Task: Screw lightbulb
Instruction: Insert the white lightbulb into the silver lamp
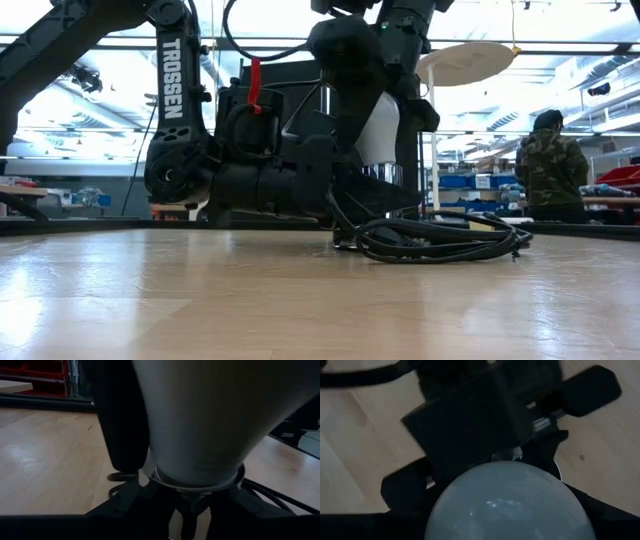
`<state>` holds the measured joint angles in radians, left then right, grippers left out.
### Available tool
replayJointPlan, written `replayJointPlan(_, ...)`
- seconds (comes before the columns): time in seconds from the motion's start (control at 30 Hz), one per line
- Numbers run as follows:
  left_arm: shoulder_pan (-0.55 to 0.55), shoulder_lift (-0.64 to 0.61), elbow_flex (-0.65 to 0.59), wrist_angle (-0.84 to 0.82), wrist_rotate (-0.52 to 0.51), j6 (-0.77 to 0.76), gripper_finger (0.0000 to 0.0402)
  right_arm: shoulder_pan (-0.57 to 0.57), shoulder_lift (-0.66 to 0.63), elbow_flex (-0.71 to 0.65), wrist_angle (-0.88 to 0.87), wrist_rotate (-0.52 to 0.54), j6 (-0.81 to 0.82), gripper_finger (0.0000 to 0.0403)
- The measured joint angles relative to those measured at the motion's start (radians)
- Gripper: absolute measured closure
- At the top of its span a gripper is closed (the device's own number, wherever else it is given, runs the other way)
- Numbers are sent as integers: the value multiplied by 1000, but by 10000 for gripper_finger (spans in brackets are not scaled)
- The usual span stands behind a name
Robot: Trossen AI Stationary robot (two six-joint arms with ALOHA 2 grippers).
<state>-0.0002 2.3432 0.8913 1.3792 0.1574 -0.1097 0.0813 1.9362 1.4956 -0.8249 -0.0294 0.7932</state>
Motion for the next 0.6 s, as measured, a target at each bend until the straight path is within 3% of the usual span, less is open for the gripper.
replayJointPlan(0.2, 0, 0, 0, -1, 2, 4, 213, 26, 0, 0, -7, 41, 102, 132)
replayJointPlan(0.6, 0, 0, 3, -3, 16, -15, 213, 72, 0, 5, -62, 82, 62, 135)
